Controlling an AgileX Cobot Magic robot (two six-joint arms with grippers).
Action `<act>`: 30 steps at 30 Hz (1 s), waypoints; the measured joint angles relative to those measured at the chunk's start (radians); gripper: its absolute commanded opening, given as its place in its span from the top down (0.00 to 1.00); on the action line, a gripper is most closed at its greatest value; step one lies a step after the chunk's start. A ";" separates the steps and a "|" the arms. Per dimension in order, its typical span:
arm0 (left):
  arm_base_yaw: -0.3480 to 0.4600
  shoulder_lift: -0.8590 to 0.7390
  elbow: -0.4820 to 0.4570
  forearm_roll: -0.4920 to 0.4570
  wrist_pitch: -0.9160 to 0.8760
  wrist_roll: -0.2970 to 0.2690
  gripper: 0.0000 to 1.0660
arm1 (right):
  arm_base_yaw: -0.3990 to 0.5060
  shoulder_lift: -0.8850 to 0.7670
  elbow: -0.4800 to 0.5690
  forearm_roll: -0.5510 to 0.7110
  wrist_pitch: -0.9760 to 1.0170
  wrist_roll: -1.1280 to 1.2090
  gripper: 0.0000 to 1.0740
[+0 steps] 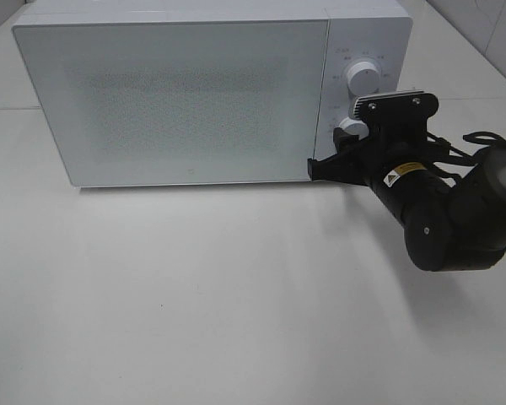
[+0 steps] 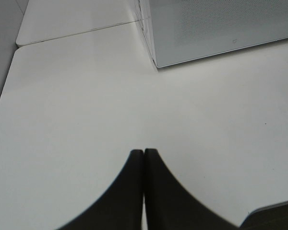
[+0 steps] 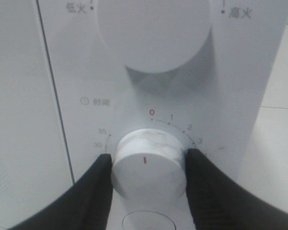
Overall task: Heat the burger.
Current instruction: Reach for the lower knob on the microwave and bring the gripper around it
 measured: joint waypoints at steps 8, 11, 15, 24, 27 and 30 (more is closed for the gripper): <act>0.000 0.000 0.000 0.000 0.000 0.000 1.00 | 0.000 0.000 0.000 -0.003 0.000 0.259 1.00; 0.000 0.000 0.000 0.000 0.000 0.000 1.00 | 0.000 0.000 0.000 -0.006 0.000 0.419 1.00; 0.000 0.000 0.000 0.000 0.000 0.000 1.00 | 0.000 0.000 0.000 -0.007 -0.002 0.644 1.00; 0.000 0.000 0.000 0.000 0.000 0.000 1.00 | 0.000 0.000 -0.001 -0.009 -0.010 1.219 1.00; 0.000 0.000 0.000 0.000 0.000 0.000 1.00 | 0.000 0.000 -0.001 -0.009 -0.011 1.319 1.00; 0.000 0.000 0.000 0.000 0.000 0.000 1.00 | 0.000 0.000 -0.001 -0.009 -0.013 1.433 1.00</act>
